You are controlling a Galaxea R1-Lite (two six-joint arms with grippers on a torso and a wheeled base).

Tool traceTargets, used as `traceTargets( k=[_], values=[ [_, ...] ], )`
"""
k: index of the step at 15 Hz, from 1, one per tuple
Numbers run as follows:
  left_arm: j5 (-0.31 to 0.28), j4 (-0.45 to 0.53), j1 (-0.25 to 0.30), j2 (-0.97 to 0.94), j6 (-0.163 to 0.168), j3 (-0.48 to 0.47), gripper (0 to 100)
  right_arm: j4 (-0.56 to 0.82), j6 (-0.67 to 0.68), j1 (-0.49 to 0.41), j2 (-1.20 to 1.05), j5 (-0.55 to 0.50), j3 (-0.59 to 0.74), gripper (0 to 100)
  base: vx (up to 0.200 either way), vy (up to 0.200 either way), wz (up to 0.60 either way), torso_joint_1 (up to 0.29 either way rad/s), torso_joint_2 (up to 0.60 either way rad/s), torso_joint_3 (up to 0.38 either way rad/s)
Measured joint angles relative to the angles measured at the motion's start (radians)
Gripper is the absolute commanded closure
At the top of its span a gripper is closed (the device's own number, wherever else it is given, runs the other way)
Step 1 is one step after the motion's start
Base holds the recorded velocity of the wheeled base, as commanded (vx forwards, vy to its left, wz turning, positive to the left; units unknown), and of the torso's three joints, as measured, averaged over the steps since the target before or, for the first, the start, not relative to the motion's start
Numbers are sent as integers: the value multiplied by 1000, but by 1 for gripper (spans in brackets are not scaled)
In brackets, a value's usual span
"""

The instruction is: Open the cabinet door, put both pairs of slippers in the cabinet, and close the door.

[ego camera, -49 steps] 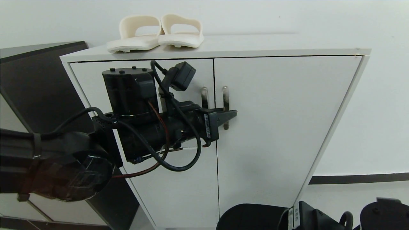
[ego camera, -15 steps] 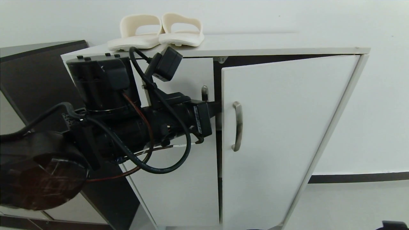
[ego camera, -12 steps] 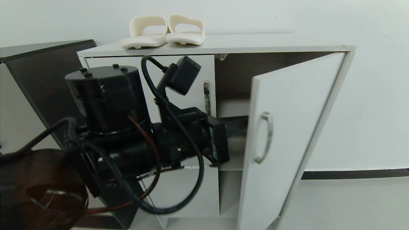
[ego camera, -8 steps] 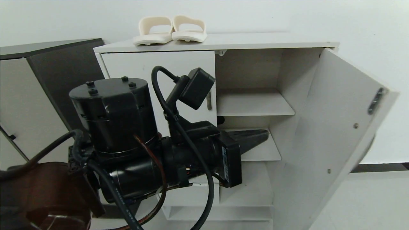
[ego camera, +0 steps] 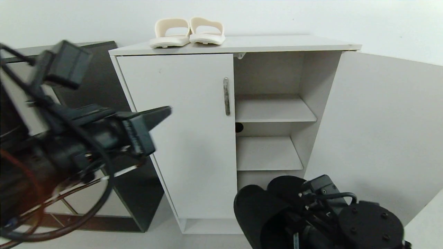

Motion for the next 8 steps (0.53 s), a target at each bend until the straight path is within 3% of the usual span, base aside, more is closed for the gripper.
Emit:
traceTargets(
  k=[2, 5, 6, 7, 8],
  values=[
    [100, 102, 70, -208, 50, 131, 100, -5, 9, -44, 60, -29, -37, 100, 0, 0, 0, 0, 0, 0],
    [173, 307, 308, -583, 93, 360, 100, -9, 17, -61, 127, -33, -49, 100, 0, 0, 0, 0, 0, 0],
    [169, 374, 410, -715, 106, 435, 100, -29, 17, -63, 142, -31, -49, 100, 0, 0, 0, 0, 0, 0],
    [121, 426, 493, -843, 123, 509, 100, -58, 16, -64, 155, -30, -49, 100, 0, 0, 0, 0, 0, 0],
    [29, 454, 534, -940, 134, 567, 100, -66, 16, -63, 165, -30, -48, 100, 0, 0, 0, 0, 0, 0]
  ],
)
